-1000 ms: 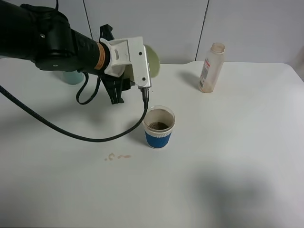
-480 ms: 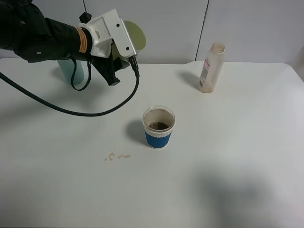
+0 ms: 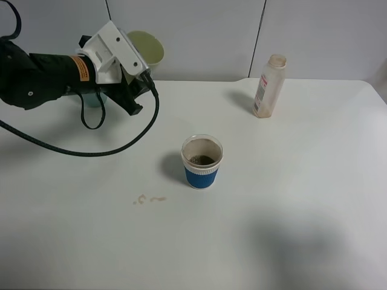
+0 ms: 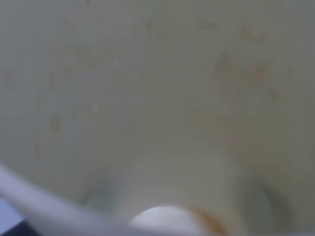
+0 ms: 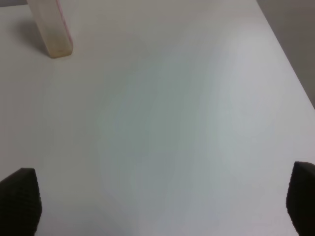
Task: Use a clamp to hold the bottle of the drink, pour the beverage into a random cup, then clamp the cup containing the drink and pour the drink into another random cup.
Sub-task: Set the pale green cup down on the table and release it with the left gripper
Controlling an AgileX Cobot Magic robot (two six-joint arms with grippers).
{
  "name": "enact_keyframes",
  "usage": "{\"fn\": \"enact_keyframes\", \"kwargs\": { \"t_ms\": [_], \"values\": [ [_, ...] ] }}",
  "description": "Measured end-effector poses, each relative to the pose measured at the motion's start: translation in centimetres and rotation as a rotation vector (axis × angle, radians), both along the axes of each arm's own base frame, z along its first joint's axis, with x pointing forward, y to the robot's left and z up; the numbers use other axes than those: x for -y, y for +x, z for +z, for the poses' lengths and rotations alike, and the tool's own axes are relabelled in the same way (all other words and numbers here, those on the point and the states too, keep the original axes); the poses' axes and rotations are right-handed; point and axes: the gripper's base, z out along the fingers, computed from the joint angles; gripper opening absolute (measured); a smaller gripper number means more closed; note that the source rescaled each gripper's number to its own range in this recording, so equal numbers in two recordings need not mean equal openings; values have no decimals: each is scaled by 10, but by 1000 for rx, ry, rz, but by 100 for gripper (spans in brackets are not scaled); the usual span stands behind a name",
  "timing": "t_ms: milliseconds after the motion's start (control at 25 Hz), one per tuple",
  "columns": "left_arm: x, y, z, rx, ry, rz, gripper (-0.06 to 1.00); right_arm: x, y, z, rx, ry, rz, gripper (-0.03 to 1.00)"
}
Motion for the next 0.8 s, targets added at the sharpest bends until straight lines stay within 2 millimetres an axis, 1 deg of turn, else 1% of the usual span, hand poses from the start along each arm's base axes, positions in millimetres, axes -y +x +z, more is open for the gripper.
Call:
{"fn": "enact_keyframes", "kwargs": {
  "t_ms": [240,440,600,800],
  "values": [
    [-7,-14,-11,72,-21,19,3,0,0,0,0,0,0,100],
    [-15,-22,-15,145,-87,82,3,0,0,0,0,0,0,100],
    [-30,-26,-19,173,-122,140,3,0,0,0,0,0,0,100],
    [-49,-28,-34,145,-180,217,3,0,0,0,0,0,0,100]
  ]
}}
